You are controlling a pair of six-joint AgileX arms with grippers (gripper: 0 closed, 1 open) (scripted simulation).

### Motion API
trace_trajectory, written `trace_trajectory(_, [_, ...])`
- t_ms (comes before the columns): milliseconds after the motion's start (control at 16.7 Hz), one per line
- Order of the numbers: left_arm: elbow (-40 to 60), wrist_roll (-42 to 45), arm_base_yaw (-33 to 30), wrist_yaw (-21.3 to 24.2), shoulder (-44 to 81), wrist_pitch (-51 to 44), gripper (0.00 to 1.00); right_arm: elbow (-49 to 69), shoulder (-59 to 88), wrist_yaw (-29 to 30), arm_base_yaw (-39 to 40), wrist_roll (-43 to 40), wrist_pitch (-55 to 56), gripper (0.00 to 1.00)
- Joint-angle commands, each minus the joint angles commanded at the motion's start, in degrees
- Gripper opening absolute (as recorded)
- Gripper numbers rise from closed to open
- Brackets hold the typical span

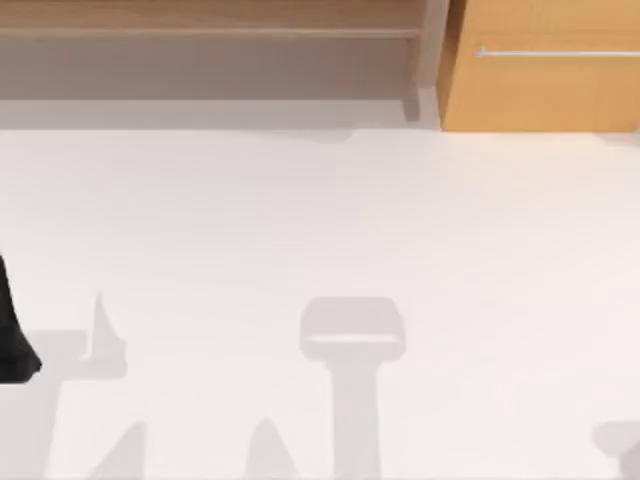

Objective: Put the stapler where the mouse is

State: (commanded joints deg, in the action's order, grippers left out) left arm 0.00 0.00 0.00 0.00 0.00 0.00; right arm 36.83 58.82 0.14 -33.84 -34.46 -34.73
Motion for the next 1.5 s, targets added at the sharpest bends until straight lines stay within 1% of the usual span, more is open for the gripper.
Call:
trace_trajectory(300, [0.0,0.0,0.0,0.0,0.0,0.0,1.00,13.4,23.4,-0.1,-12.2,-12.7,-12.7,1.00])
trace_trajectory(420, [0.0,0.0,0.0,0.0,0.0,0.0,1.00,17.0,29.6,-0.1,-15.4,-16.1,-16.1,1.00])
trace_trajectory(600, [0.0,0.0,0.0,0.0,0.0,0.0,1.00,19.9,34.2,-0.2,-18.0,-18.8,-18.8,1.00])
trace_trajectory(1020, [0.0,0.0,0.0,0.0,0.0,0.0,1.00,19.2,34.8,-0.2,-18.0,-18.8,-17.9,1.00])
trace_trajectory(1320, [0.0,0.0,0.0,0.0,0.0,0.0,1.00,14.5,39.1,-0.2,-18.0,-18.8,-8.3,1.00])
trace_trajectory(1500, [0.0,0.0,0.0,0.0,0.0,0.0,1.00,13.6,40.1,-0.2,-18.1,-18.8,-6.8,1.00])
